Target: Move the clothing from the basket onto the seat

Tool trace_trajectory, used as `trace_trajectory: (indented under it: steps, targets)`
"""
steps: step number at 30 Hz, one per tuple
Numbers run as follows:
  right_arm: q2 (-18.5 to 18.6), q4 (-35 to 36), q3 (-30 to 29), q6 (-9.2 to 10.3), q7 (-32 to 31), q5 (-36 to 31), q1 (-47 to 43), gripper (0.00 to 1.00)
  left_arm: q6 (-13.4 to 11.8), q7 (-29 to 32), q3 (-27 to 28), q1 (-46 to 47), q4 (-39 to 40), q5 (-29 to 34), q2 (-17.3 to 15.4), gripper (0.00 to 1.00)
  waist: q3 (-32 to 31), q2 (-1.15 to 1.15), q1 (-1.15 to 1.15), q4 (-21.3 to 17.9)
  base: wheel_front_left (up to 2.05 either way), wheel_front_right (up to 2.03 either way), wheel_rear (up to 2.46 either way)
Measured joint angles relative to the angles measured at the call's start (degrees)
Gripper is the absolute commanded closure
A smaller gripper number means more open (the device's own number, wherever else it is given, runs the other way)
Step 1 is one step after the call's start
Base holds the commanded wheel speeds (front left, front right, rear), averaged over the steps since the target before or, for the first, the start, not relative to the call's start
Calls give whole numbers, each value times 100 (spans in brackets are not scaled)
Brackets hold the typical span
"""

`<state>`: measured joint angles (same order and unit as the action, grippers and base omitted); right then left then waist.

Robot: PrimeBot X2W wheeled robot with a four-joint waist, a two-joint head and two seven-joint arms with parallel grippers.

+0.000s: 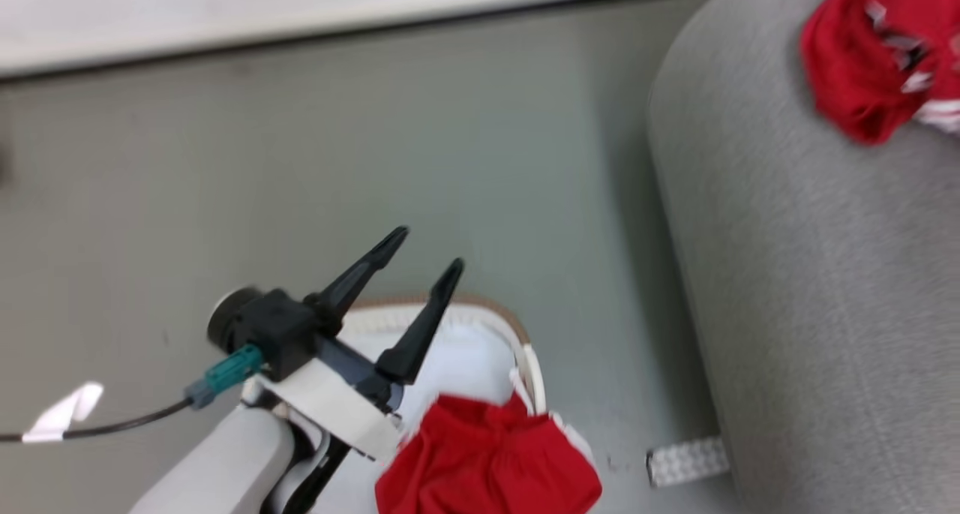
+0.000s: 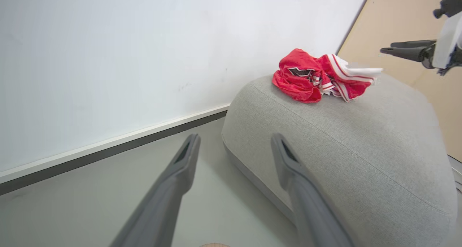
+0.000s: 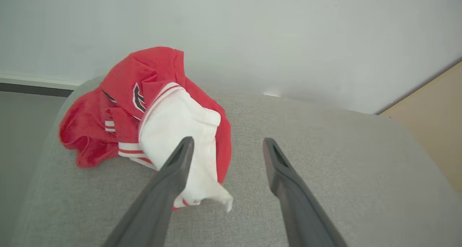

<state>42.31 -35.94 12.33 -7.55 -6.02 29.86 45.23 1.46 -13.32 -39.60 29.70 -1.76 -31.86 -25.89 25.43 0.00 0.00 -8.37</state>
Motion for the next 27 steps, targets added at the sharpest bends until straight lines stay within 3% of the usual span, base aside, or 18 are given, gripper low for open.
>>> trace_trajectory:
  steps: [5,10,16,20,27]
  targets:
    - [321,767,235,0,120,354,-328,0,-208,-94,232,-361,-164,-170,37,0,-730,0,-1,0,0,0,0]
    - [114,1499,21,0,331,427,-755,0,-456,-142,557,-721,-216,-316,54,0,-1439,0,-2,52,0,0,0]
    - [-710,2338,-448,0,517,107,-1696,0,-814,-169,1056,-1226,-213,-427,-2,0,-2131,0,-2,189,0,0,0]
    - [-1479,2921,-698,0,734,-318,-2450,0,-1018,-176,1432,-1629,-147,-453,-9,0,-2429,0,-2,296,0,0,0]
    - [-2744,3649,-783,0,1362,-998,-3847,0,-1131,-176,2135,-2284,-86,-241,268,0,-2565,0,-2,528,0,0,0]
